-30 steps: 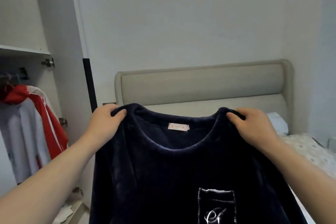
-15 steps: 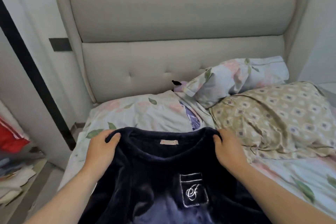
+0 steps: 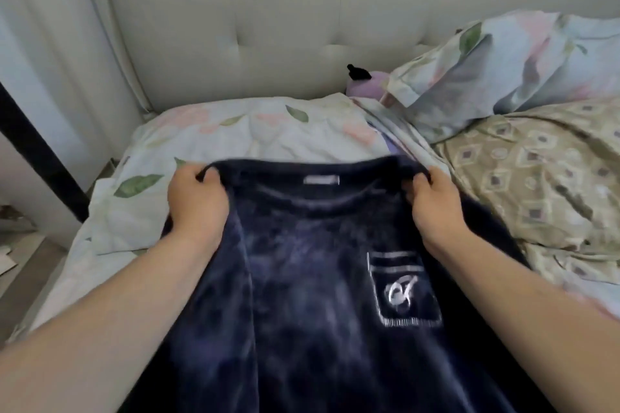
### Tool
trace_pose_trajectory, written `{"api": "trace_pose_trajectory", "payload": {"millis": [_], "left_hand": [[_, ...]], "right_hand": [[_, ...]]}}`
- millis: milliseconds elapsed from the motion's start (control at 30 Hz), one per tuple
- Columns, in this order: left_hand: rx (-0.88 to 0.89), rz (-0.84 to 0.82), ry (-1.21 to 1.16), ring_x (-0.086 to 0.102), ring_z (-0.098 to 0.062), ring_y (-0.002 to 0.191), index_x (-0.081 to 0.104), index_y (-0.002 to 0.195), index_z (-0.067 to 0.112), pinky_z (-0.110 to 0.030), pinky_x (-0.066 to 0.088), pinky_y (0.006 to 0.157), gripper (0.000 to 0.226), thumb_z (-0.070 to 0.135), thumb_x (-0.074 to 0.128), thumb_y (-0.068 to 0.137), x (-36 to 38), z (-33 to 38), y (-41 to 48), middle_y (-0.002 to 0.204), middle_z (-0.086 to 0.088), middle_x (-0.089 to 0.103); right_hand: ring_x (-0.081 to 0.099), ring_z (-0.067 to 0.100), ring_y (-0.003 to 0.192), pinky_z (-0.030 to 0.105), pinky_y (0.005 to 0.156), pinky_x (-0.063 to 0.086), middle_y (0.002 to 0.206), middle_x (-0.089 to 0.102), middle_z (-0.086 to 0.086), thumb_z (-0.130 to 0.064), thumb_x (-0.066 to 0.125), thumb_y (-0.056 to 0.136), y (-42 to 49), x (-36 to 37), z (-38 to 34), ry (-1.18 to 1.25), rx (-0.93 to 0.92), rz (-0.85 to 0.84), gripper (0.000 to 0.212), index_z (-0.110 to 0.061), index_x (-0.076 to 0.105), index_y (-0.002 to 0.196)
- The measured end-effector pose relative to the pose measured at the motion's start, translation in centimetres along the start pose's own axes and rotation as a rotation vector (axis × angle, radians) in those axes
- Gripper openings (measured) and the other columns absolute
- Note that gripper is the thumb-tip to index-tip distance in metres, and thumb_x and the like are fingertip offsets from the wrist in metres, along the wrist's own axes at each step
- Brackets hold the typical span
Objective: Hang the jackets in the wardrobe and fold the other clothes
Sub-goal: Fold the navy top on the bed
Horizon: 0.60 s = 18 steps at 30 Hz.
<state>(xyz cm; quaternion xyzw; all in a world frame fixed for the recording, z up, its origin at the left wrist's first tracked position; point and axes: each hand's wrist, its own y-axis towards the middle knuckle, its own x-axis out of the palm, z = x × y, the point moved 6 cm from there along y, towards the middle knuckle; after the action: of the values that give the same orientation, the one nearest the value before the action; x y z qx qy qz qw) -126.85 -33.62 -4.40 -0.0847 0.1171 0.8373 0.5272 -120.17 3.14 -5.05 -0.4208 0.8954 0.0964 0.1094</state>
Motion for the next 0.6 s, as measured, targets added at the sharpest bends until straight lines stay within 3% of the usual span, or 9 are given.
{"api": "trace_pose_trajectory", "payload": {"millis": [67,100,133,200,233,300,400,600], "left_hand": [[0.232,-0.013,0.193,0.053,-0.021,0.091,0.054,0.092,0.015,-0.023,0.034,0.069,0.009,0.019,0.049,0.099,1.6,2.7,2.6,0.099,-0.003,0.058],[0.304,-0.094,0.257,0.053,-0.020,0.096,0.052,0.098,0.017,-0.020,0.035,0.072,0.003,0.020,0.052,0.098,2.8,3.5,4.0,0.111,-0.005,0.056],[0.371,-0.188,0.337,0.052,-0.019,0.104,0.049,0.109,0.019,-0.020,0.036,0.080,0.016,0.023,0.058,0.096,4.0,3.7,5.0,0.131,-0.009,0.048],[0.485,-0.371,0.544,0.048,-0.019,0.122,0.032,0.141,0.025,-0.028,0.040,0.096,0.065,0.032,0.071,0.088,5.9,2.1,5.7,0.162,-0.009,0.004],[0.505,-0.433,0.630,0.045,-0.023,0.131,0.017,0.152,0.029,-0.034,0.041,0.100,0.085,0.037,0.072,0.088,6.4,0.7,5.6,0.164,-0.004,-0.013],[0.533,-0.487,0.753,0.039,-0.032,0.139,-0.002,0.157,0.029,-0.041,0.042,0.104,0.094,0.049,0.062,0.092,7.3,-2.2,5.1,0.164,-0.001,-0.021],[0.479,-0.592,0.911,0.029,-0.034,0.145,-0.007,0.158,0.020,-0.043,0.036,0.112,0.086,0.055,0.045,0.098,9.2,-4.7,5.6,0.164,-0.002,-0.019],[0.343,-0.667,0.963,0.018,-0.037,0.148,-0.004,0.159,0.020,-0.046,0.029,0.116,0.073,0.043,0.039,0.104,7.1,-1.0,1.5,0.162,-0.007,-0.025]], "right_hand": [[0.059,0.014,0.095,0.031,0.094,0.045,0.112,0.068,0.012,-0.024,0.049,0.098,2.3,1.4,-1.1,-0.088,-0.108,0.014,0.023,-0.015,0.057,0.117],[0.059,0.012,0.101,0.028,0.097,0.043,0.121,0.067,0.008,-0.031,0.054,0.096,3.5,2.2,-1.4,-0.118,-0.133,-0.035,0.037,-0.017,0.050,0.130],[0.058,0.013,0.112,0.025,0.099,0.039,0.133,0.062,0.005,-0.038,0.059,0.093,4.3,3.4,-1.2,-0.197,-0.160,-0.095,0.059,-0.022,0.036,0.145],[0.050,0.025,0.131,0.029,0.105,0.036,0.152,0.044,0.009,-0.050,0.063,0.088,4.6,5.8,0.1,-0.495,-0.282,-0.201,0.092,-0.030,0.005,0.157],[0.042,0.031,0.138,0.035,0.111,0.035,0.158,0.034,0.014,-0.055,0.059,0.089,4.3,6.7,1.2,-0.638,-0.361,-0.218,0.094,-0.029,0.002,0.158],[0.027,0.038,0.146,0.043,0.119,0.025,0.162,0.017,0.022,-0.064,0.041,0.091,3.7,7.8,3.5,-0.847,-0.466,-0.201,0.086,-0.024,0.007,0.159],[0.017,0.037,0.149,0.045,0.121,0.020,0.164,0.010,0.021,-0.072,0.017,0.088,4.5,8.9,5.6,-1.001,-0.446,-0.232,0.086,-0.025,0.008,0.159],[0.001,0.034,0.153,0.043,0.124,0.006,0.165,-0.008,0.020,-0.065,0.022,0.098,4.6,9.2,3.4,-1.200,-0.237,-0.458,0.079,-0.023,-0.007,0.158]]}}
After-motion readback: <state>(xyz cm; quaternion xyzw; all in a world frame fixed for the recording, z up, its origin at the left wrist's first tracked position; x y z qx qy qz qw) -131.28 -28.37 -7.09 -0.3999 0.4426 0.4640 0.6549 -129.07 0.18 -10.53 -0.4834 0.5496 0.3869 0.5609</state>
